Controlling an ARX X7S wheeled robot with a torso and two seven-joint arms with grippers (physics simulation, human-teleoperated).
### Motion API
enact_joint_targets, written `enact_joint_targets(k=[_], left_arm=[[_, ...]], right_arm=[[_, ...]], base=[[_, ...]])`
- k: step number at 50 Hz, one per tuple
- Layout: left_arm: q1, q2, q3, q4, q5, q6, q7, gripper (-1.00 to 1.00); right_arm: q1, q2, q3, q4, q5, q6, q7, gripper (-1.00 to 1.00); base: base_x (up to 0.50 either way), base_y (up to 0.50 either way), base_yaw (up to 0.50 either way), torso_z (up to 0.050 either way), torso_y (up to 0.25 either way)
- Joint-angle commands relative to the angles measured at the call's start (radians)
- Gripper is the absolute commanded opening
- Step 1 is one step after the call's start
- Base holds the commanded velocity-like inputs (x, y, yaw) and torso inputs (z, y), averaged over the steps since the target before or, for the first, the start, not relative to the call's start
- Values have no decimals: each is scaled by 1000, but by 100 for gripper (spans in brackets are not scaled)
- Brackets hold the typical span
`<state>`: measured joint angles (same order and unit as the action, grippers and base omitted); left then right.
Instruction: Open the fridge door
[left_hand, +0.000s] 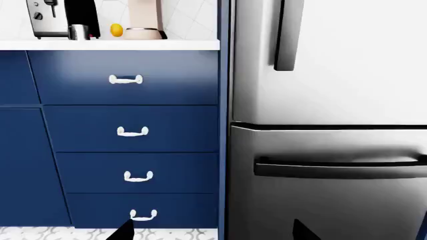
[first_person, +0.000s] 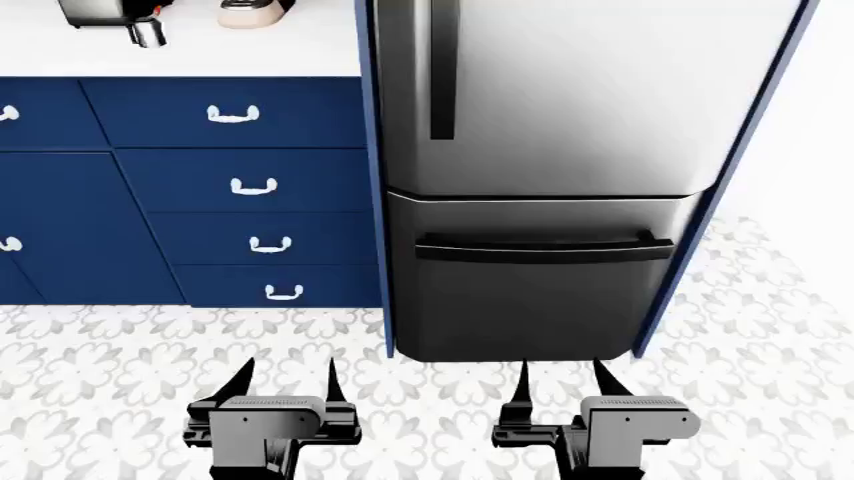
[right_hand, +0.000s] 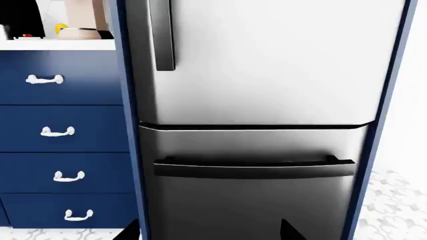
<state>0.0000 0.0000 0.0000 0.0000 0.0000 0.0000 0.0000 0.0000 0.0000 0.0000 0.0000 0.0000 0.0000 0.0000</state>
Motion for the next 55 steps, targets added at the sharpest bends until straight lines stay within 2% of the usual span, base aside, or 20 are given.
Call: enact_joint_targets(k=[1, 15, 36, 55], left_arm=[[-1, -16, 19, -4, -15, 5, -18, 100], [1, -53, 68, -6, -52, 17, -52, 100], [-6, -80, 107, -12, -74, 21, -80, 100], [-17, -100, 137, -21, -91, 23, -103, 100]], right_arm=[[10, 13, -23, 10, 12, 3, 25, 100], [2, 50, -64, 7, 44, -3, 83, 100], [-17, 82, -93, -6, 62, -7, 132, 100], [-19, 101, -111, -8, 82, -16, 165, 100]], base=[[0, 0, 0, 0, 0], [9, 0, 0, 0, 0], [489, 30, 0, 0, 0], [369, 407, 0, 0, 0]])
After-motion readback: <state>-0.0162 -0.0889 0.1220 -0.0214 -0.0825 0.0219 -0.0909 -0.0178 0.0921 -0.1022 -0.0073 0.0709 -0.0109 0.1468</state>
